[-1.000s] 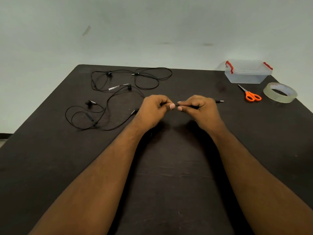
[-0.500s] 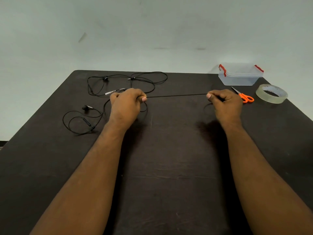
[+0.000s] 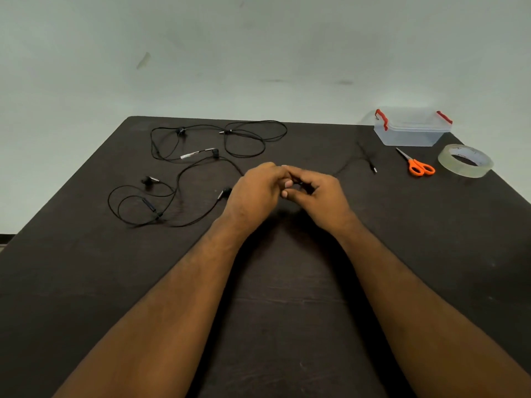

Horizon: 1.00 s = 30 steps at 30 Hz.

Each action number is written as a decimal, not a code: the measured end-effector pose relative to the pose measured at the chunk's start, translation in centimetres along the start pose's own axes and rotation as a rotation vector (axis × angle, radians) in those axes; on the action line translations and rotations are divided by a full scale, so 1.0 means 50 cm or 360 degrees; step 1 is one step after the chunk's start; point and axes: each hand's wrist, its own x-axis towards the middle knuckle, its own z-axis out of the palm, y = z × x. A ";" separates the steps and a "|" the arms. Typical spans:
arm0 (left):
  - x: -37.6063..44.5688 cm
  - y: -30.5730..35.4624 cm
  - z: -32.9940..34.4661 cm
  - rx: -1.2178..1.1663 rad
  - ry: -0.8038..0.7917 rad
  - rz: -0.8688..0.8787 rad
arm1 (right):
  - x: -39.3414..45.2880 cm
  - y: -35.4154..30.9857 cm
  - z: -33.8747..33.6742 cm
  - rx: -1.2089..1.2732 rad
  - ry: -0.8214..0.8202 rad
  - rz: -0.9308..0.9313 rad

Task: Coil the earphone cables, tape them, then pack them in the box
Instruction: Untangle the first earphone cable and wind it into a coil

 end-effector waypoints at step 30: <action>0.018 -0.027 -0.022 0.0047 0.0068 0.0100 | -0.001 -0.002 -0.010 0.0041 0.0004 -0.0096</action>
